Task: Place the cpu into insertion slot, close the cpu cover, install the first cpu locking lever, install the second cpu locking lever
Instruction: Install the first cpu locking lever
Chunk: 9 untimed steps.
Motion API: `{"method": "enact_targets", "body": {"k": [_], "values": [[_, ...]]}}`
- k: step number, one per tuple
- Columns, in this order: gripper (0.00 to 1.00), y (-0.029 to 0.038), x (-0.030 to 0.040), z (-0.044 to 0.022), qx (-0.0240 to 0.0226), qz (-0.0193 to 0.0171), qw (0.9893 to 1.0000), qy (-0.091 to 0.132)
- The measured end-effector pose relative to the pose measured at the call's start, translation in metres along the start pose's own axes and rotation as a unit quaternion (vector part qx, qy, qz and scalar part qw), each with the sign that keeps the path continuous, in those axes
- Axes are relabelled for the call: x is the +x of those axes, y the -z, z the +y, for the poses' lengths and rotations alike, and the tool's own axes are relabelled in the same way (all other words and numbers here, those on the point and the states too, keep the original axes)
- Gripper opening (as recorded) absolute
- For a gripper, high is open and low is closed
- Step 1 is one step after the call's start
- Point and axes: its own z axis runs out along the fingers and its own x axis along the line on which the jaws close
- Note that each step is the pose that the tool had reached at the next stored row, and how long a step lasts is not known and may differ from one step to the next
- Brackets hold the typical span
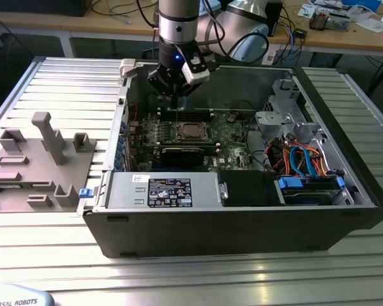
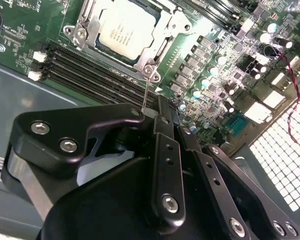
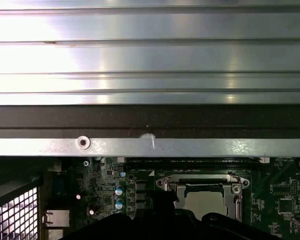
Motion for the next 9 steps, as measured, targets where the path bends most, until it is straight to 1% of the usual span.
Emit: {"method": "enact_targets", "body": {"k": [2,9], "values": [[0.11,-0.001,-0.0046,0.0,0.0,0.0001,1.0,0.0],[0.11,-0.0015,-0.0066,0.0,0.0001,0.0002,1.0,0.0]]}}
